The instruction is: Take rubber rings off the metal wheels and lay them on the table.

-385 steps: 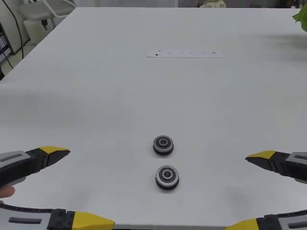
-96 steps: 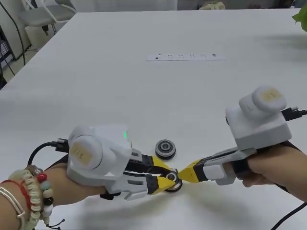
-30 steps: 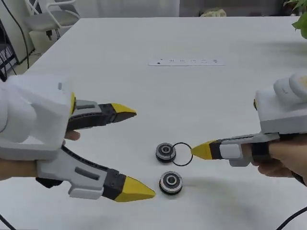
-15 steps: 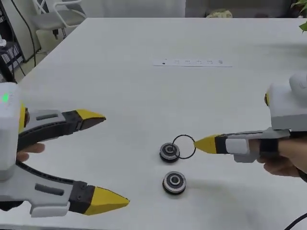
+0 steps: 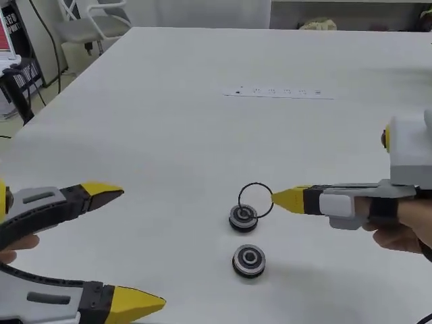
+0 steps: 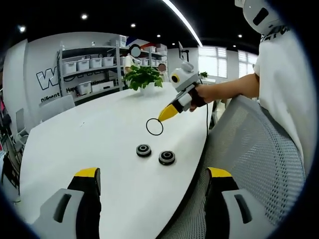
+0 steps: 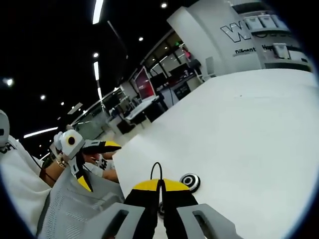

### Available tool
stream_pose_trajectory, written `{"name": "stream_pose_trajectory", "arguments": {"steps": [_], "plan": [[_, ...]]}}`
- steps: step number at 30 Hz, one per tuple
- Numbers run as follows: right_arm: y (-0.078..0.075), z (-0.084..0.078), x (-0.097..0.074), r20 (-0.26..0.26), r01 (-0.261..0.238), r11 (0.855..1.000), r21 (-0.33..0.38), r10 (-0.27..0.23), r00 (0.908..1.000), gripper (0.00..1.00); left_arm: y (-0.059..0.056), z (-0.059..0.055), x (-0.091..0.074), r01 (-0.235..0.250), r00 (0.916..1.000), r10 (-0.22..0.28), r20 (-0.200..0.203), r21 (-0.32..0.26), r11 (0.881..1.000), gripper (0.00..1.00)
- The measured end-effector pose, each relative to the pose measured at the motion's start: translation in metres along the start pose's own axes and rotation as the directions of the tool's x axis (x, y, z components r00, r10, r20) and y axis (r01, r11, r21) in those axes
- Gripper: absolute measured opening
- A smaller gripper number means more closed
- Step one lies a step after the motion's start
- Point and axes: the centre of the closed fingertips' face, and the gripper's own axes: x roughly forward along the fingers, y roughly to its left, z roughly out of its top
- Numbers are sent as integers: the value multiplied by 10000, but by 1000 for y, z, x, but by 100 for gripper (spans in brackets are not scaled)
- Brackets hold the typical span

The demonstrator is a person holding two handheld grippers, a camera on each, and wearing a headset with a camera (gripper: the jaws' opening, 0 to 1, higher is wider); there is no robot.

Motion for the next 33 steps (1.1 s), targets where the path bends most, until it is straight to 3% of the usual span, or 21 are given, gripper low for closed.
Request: {"name": "stream_pose_trajectory", "arguments": {"steps": [9, 15, 18, 21, 33], "plan": [[11, -5, 8, -259, -313, 9988, -375, 304, 9992, 0, -1, -7, 4, -60, 9997, 60, -224, 33, 10000, 83], [19, -15, 17, -614, -544, 9962, -679, 502, 9968, 0, -3, -4, 5, 55, 10000, -53, 80, -262, 9996, 83], [24, -22, 23, -908, -664, 9932, -961, 577, 9942, 0, -4, -2, 5, 129, 9998, -122, 184, -419, 9990, 85], [29, -29, 27, -1226, -803, 9888, -1255, 649, 9903, 0, -4, -6, 6, 115, 9999, -115, -5, -396, 9991, 86], [36, -51, 46, -1965, -1058, 9763, -1889, 679, 9781, 0, -5, -9, 8, 199, 9997, -206, -105, -642, 9977, 85]]}}
